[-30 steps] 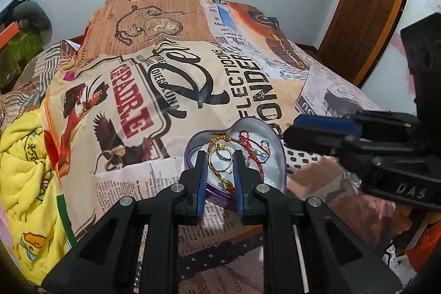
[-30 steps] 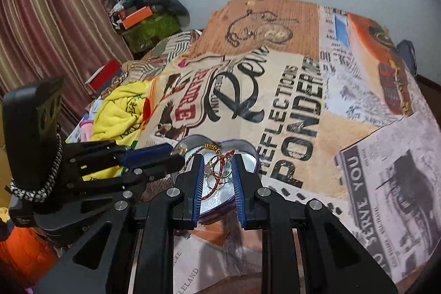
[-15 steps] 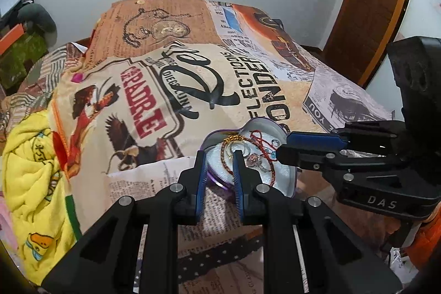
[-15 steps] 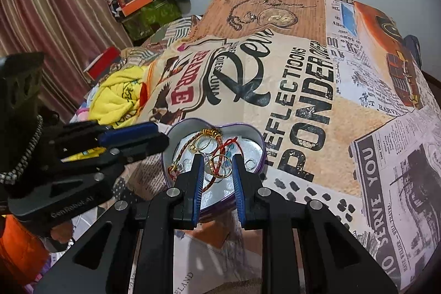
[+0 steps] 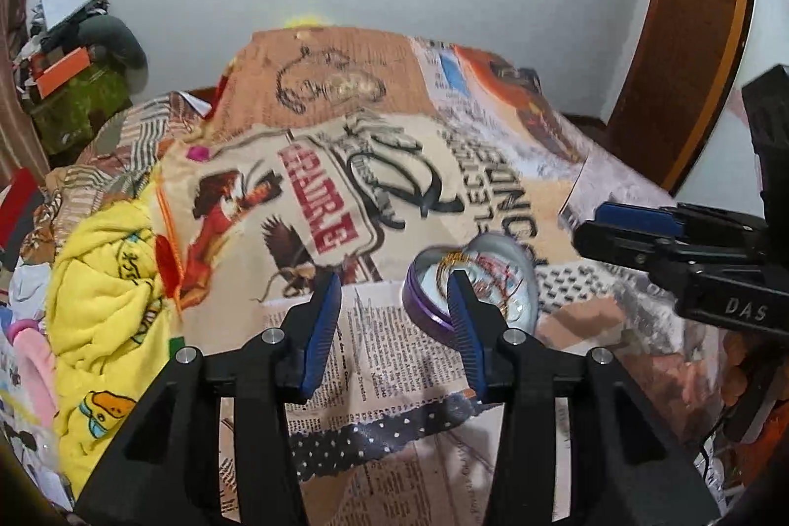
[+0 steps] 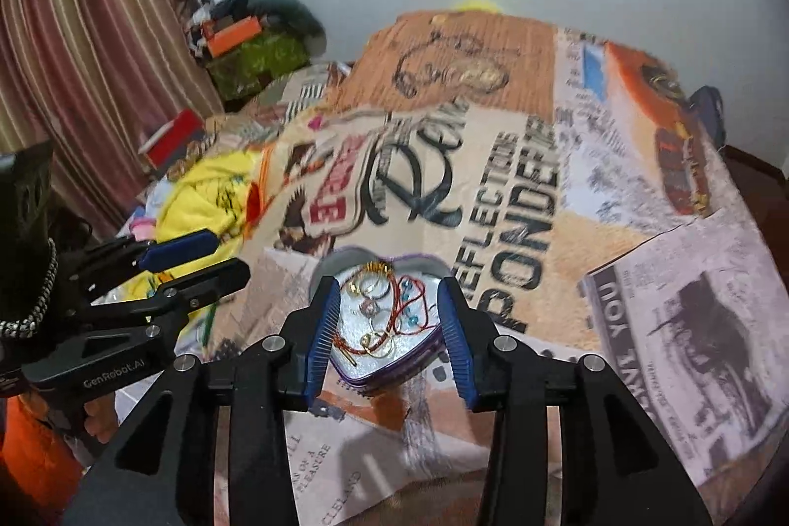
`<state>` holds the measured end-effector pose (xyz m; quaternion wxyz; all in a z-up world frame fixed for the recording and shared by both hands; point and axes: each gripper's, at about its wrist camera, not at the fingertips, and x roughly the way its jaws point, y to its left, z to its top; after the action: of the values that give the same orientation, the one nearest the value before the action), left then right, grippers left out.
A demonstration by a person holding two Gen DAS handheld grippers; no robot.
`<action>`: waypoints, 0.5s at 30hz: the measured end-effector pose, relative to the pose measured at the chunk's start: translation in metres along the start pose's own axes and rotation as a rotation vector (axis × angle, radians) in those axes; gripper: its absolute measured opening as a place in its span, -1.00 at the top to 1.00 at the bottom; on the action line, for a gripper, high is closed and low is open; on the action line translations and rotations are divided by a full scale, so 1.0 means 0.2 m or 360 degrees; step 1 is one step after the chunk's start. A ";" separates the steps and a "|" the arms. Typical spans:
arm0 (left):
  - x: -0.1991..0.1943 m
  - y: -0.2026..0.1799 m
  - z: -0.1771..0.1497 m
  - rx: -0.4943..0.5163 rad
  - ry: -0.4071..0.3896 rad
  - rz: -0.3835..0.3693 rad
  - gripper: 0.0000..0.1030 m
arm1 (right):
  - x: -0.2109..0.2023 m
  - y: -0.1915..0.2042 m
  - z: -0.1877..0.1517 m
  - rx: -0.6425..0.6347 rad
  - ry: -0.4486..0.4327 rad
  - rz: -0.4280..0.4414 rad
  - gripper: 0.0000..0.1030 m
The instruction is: Organize jewelry
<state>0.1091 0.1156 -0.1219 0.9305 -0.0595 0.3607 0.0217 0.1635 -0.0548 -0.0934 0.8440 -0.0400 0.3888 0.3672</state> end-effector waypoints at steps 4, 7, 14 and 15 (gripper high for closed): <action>-0.17 -0.04 0.05 -0.0004 -0.0131 -0.0009 0.16 | -0.19 0.04 0.03 0.0008 -0.0141 -0.0021 0.27; -0.35 -0.08 0.09 0.0011 -0.0266 -0.0027 0.14 | -0.37 0.10 0.04 -0.0024 -0.0276 -0.0043 0.27; -0.79 -0.21 0.12 0.0031 -0.0624 -0.0067 -0.01 | -0.77 0.26 0.03 -0.0103 -0.0635 -0.0088 0.25; -0.85 -0.23 0.12 0.0034 -0.0671 -0.0070 -0.04 | -0.83 0.29 0.02 -0.0113 -0.0688 -0.0093 0.18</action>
<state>0.0031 0.0743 0.0137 0.9862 -0.0516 0.1568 0.0094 0.0578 -0.1088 0.0355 0.9161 -0.0011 0.1842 0.3561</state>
